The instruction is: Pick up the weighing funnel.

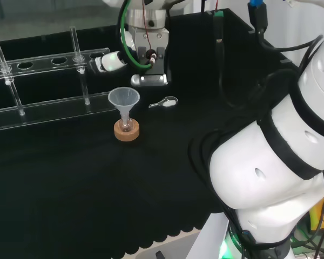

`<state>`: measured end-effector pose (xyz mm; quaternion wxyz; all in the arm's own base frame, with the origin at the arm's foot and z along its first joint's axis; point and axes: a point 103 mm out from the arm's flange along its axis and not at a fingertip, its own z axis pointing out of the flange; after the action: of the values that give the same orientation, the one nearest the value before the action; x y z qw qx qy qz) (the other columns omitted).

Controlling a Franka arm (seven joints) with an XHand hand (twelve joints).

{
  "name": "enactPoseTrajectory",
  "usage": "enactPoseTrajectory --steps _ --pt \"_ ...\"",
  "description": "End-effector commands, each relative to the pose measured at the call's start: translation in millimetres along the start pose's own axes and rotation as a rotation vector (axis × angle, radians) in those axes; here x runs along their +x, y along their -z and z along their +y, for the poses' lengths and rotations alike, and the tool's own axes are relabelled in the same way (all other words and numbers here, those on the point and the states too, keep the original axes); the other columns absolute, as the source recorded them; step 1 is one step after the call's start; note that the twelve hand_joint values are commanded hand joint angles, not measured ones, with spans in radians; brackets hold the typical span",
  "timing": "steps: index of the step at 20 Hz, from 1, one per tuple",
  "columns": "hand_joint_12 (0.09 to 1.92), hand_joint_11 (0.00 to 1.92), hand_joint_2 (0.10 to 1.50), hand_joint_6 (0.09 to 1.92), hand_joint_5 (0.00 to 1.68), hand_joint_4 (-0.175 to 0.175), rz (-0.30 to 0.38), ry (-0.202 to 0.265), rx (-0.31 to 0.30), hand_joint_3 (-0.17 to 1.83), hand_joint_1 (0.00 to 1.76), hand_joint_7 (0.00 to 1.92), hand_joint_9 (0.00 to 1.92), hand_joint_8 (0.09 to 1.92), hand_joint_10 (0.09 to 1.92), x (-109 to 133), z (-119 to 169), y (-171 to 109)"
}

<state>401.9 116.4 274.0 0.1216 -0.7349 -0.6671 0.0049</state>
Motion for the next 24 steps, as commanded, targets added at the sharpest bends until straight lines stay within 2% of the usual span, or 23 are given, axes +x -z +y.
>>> enactPoseTrajectory --steps 1,6,7,11,14,24 --pt "0.96 0.00 0.68 0.09 0.00 -0.076 -0.032 -0.037 -0.043 0.02 0.31 0.07 0.00 0.47 0.80 -20.3 19.7 21.2" --pt "1.01 0.00 0.68 0.09 0.00 -0.074 -0.073 -0.075 -0.033 0.01 0.31 0.07 0.00 0.55 0.85 -48.8 37.7 36.0" --pt "1.01 0.00 0.68 0.09 0.00 -0.074 -0.025 -0.114 -0.011 0.01 0.31 0.07 0.00 0.56 0.86 -57.8 42.4 39.0" --pt "1.02 0.00 0.68 0.09 0.00 -0.072 -0.065 -0.144 -0.006 0.01 0.31 0.08 0.00 0.57 0.88 -84.5 56.6 37.6" --pt "1.03 0.00 0.68 0.09 0.01 -0.072 -0.085 -0.198 -0.014 0.01 0.31 0.09 0.00 0.58 0.88 -91.8 60.6 27.2" --pt "1.07 0.00 0.68 0.09 0.04 -0.073 -0.093 -0.306 0.004 0.01 0.31 0.11 0.00 0.61 0.91 -103.6 74.2 -0.2"
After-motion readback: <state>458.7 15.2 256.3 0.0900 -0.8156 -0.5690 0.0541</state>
